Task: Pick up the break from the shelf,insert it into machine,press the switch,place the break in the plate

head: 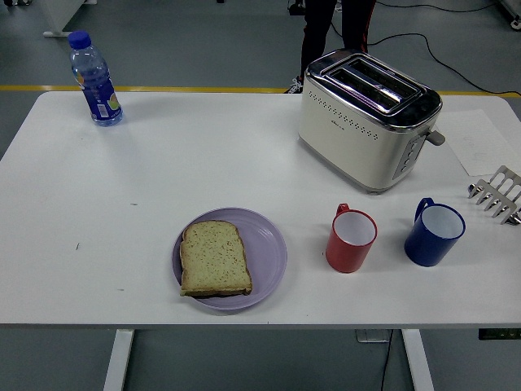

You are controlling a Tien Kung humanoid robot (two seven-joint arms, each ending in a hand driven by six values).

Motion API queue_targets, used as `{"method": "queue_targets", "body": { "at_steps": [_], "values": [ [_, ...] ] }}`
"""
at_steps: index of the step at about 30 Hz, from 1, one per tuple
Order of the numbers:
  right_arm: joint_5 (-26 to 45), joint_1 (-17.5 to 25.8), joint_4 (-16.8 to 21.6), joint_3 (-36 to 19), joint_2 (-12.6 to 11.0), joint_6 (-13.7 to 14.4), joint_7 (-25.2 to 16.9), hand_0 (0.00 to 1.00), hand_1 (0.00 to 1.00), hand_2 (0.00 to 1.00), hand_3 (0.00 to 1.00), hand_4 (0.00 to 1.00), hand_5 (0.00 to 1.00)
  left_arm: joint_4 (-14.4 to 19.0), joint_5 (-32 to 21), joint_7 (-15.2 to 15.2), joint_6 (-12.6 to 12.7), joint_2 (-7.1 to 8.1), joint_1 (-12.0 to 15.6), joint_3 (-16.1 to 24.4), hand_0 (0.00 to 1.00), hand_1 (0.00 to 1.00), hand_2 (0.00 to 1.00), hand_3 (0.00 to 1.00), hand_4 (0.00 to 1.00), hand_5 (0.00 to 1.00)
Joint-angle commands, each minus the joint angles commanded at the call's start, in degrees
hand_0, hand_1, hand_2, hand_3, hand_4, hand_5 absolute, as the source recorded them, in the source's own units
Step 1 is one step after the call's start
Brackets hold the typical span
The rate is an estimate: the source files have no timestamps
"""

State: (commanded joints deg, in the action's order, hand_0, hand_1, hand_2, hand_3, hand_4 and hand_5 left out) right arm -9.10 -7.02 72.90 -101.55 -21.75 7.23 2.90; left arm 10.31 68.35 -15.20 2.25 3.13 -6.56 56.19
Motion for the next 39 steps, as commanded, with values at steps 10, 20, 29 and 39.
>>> {"method": "queue_targets", "body": {
  "at_steps": [10, 20, 29, 39],
  "values": [
    [1.1, 0.0, -0.4, 0.0, 0.3, -0.4, -1.3, 0.716, 0.671, 0.701, 0.618, 0.49, 0.308, 0.0, -1.3, 0.3, 0.1, 0.05, -0.4, -0.9, 0.676, 0.695, 0.685, 0.559, 0.282, 0.867],
    [2.2, -0.2, -0.8, -0.2, 0.4, -0.3, -1.5, 0.706, 0.667, 0.696, 0.615, 0.468, 0.291, 0.0, -1.2, 0.3, 0.0, 0.02, -0.6, -1.0, 0.677, 0.695, 0.684, 0.561, 0.282, 0.868],
    [3.1, -0.1, -1.1, 0.0, 0.6, 0.1, -1.6, 0.704, 0.663, 0.691, 0.611, 0.462, 0.287, 0.0, -1.3, 0.4, 0.0, 0.0, -0.5, -0.9, 0.676, 0.694, 0.684, 0.561, 0.281, 0.868],
    [4.1, 0.5, -0.8, -1.0, 0.5, 0.8, -1.6, 0.704, 0.659, 0.683, 0.608, 0.46, 0.288, 0.0, -0.8, 0.3, 0.0, -0.07, -0.1, -0.6, 0.677, 0.694, 0.684, 0.562, 0.282, 0.866]
  ]
}}
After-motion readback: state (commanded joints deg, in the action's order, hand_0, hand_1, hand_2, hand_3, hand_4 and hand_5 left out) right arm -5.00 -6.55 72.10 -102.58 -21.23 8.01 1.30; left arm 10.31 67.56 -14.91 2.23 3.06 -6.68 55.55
